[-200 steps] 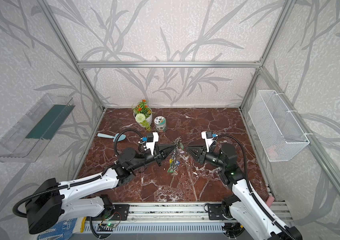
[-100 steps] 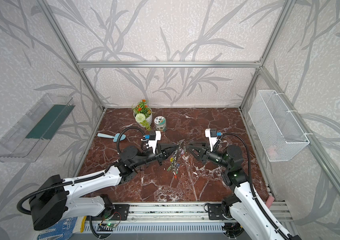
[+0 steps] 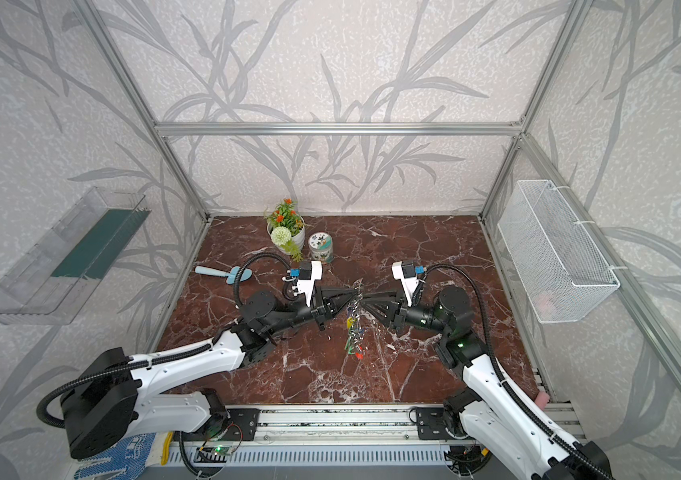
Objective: Put the keys on the keyring
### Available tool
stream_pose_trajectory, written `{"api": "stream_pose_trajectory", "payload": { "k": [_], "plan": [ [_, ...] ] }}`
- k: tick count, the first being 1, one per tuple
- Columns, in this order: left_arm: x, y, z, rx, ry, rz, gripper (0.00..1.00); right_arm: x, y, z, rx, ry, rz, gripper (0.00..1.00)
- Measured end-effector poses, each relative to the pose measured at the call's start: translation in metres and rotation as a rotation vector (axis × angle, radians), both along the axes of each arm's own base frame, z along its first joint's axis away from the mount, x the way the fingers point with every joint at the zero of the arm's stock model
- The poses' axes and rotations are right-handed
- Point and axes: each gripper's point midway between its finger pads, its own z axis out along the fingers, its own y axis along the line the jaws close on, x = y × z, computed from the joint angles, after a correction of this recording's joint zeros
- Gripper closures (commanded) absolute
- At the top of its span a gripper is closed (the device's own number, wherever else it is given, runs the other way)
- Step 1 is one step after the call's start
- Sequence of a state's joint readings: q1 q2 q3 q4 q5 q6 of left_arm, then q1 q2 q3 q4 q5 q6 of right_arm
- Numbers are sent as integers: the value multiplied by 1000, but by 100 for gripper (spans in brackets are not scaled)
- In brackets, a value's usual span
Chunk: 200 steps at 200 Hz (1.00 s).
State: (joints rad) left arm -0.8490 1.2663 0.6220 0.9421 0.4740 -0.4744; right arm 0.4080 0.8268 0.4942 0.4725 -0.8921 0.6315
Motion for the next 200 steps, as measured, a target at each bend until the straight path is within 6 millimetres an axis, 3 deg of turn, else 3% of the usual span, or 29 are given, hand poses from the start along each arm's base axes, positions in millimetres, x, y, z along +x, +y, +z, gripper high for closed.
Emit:
{"api": "stream_pose_trajectory", "payload": {
  "k": [108,200],
  "plan": [
    [0,0,0,1,1,-4,100,5,2,9,40,2,7,73],
    [-3,1,5,-8,-9,-11,100,8,5,17,76,9,18,89]
  ]
}}
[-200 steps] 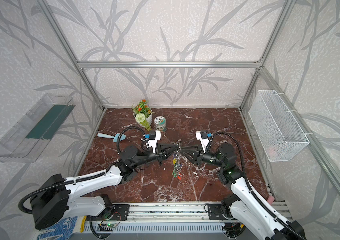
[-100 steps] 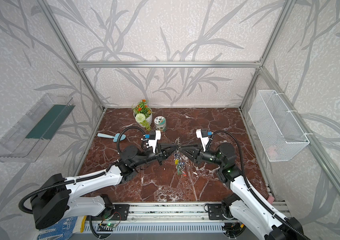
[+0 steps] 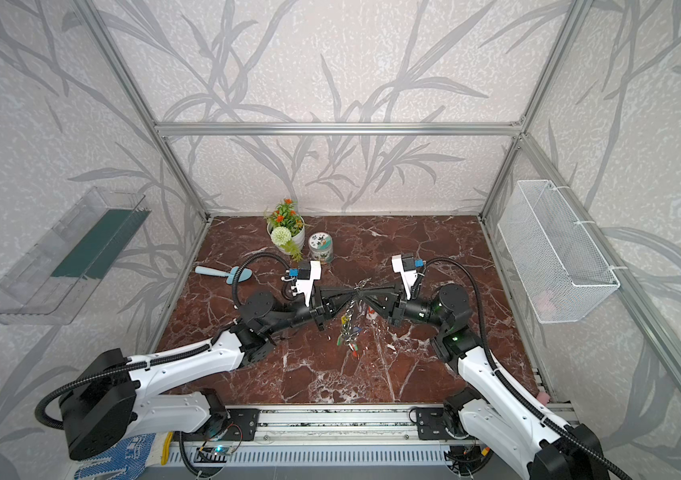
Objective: Put the keys on the keyring
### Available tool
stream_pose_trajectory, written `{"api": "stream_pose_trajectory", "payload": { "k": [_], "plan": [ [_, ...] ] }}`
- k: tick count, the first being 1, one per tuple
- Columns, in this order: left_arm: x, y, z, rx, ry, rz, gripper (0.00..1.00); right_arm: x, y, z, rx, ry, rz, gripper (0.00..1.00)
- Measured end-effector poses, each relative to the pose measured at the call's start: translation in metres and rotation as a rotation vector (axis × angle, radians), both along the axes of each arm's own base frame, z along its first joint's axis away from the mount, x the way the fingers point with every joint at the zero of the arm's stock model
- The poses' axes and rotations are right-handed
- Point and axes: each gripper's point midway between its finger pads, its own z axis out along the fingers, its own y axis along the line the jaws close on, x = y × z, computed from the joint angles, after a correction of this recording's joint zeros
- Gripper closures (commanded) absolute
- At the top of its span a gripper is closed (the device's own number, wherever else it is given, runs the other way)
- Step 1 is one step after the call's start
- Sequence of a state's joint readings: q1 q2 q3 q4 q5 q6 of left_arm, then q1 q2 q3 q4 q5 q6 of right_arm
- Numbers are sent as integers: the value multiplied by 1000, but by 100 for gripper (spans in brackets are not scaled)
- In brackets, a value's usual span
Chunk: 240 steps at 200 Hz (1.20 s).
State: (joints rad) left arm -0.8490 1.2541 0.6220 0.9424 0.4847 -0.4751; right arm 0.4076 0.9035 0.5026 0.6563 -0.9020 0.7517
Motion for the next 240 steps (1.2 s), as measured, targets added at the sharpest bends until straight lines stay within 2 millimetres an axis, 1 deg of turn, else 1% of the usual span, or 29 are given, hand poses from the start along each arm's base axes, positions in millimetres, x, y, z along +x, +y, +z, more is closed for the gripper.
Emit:
{"api": "stream_pose_trajectory", "payload": {
  "k": [50,76,113,145,194,212,234,238,240],
  "plan": [
    [-1,1,1,-3,-2,0,100,1,1,1,6,2,5,94],
    [-1,1,2,-3,-2,-1,100,1,1,0,7,6,9,100],
    [-1,1,1,2,2,0,100,2,2,-1,7,7,11,100],
    [-4,6,1,23,15,9,100,0,4,-1,4,3,22,100],
    [-6,16,-7,89,44,41,89,-2,9,-6,-35,-18,40,100],
    [-5,21,-7,108,51,57,86,5,7,-9,-49,-17,12,100],
    [-2,24,-1,120,61,69,83,14,6,-15,-74,-13,-19,100],
    [-1,25,0,121,62,73,81,16,6,-16,-79,-13,-24,100],
    [-1,26,1,122,63,74,78,16,6,-16,-81,-13,-24,100]
  ]
}}
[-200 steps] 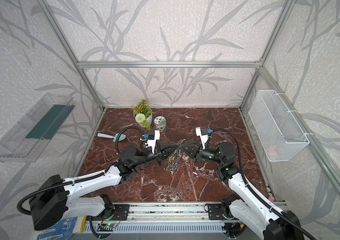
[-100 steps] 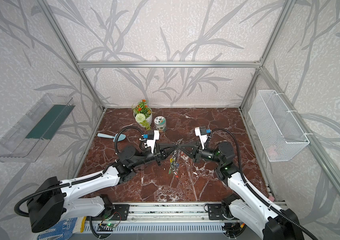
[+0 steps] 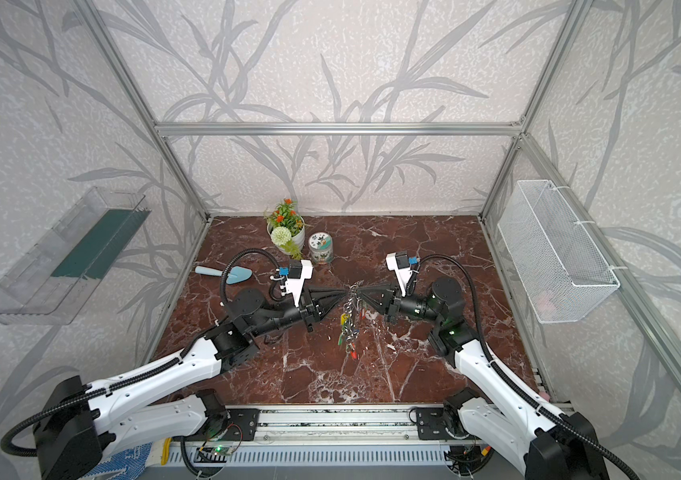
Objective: Put the keys on the keyring
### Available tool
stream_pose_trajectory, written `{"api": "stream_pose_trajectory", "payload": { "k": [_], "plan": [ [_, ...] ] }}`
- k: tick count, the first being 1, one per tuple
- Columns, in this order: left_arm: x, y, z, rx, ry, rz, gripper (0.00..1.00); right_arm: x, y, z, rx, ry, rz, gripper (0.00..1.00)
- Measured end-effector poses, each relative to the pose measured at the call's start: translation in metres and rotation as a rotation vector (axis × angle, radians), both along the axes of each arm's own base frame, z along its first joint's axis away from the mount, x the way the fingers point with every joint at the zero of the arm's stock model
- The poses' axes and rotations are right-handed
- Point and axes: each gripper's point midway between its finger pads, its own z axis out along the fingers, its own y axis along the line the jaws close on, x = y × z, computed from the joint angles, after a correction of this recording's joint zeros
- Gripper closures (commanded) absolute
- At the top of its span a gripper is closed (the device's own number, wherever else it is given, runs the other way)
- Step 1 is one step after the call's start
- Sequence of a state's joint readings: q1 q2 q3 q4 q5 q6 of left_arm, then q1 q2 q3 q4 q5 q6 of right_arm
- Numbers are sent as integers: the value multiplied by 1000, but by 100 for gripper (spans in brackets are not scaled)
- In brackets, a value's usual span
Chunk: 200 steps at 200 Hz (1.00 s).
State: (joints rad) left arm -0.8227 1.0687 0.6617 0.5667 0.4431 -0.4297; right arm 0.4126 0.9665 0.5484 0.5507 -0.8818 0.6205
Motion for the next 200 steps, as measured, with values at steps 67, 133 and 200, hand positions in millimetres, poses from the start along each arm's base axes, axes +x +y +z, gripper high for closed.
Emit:
{"api": "stream_pose_trajectory", "payload": {
  "k": [67,133,200],
  "plan": [
    [20,26,8,167,101,72,61,5,0,-8,-92,-66,-18,100],
    [21,25,-6,525,168,-47,64,-3,8,-23,-173,-144,10,100],
    [21,6,-42,711,287,-232,67,-9,12,-30,-218,-196,22,100]
  ]
}}
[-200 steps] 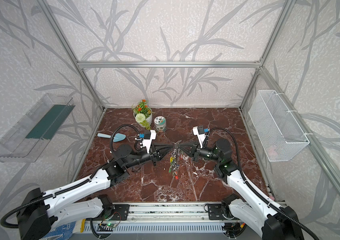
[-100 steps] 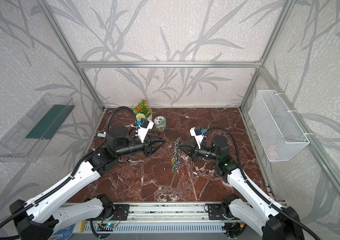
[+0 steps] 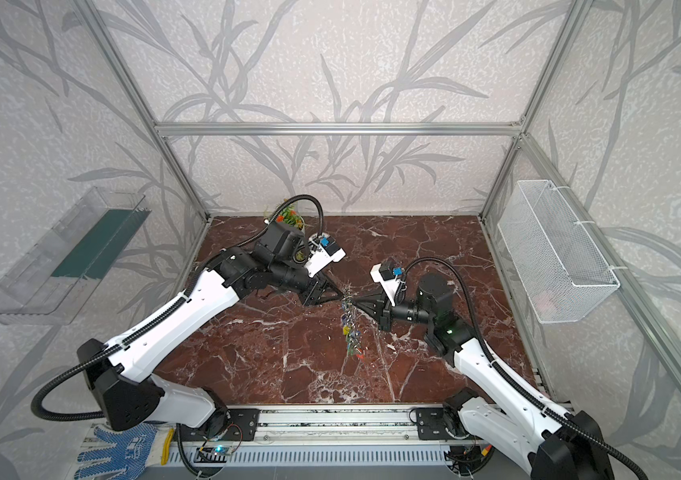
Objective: Put the keys on the keyring
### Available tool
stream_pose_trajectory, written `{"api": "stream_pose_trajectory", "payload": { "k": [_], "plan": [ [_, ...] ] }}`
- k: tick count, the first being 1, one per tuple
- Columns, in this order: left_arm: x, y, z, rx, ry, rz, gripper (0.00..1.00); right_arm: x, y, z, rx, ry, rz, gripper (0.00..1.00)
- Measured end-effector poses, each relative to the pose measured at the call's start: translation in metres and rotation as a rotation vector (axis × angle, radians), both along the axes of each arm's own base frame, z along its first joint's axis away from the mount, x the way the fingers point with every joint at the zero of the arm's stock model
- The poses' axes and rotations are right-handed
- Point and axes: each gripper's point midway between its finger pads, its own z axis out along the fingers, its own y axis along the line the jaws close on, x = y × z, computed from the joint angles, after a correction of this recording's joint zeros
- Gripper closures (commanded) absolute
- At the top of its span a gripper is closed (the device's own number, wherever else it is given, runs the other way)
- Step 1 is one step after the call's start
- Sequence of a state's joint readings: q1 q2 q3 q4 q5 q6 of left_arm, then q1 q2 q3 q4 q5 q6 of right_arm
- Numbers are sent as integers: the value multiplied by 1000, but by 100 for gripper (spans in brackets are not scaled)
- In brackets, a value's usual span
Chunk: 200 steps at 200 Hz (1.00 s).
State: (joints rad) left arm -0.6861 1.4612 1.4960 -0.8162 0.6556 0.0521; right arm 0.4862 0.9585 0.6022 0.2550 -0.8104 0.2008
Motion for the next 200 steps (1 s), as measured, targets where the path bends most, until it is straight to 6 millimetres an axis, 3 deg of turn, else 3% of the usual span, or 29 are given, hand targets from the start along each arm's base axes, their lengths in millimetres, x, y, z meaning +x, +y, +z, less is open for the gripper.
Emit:
{"api": "stream_pose_trajectory", "payload": {
  "k": [46,77,200],
  "plan": [
    [-8,-15,8,-4,33,-73,71,1,0,0,-4,-12,-6,100],
    [-11,-23,-3,27,61,-100,80,2,0,0,-4,-11,-8,100],
    [-8,-26,-8,71,87,-98,100,3,-1,-2,-11,-4,-20,100]
  ]
}}
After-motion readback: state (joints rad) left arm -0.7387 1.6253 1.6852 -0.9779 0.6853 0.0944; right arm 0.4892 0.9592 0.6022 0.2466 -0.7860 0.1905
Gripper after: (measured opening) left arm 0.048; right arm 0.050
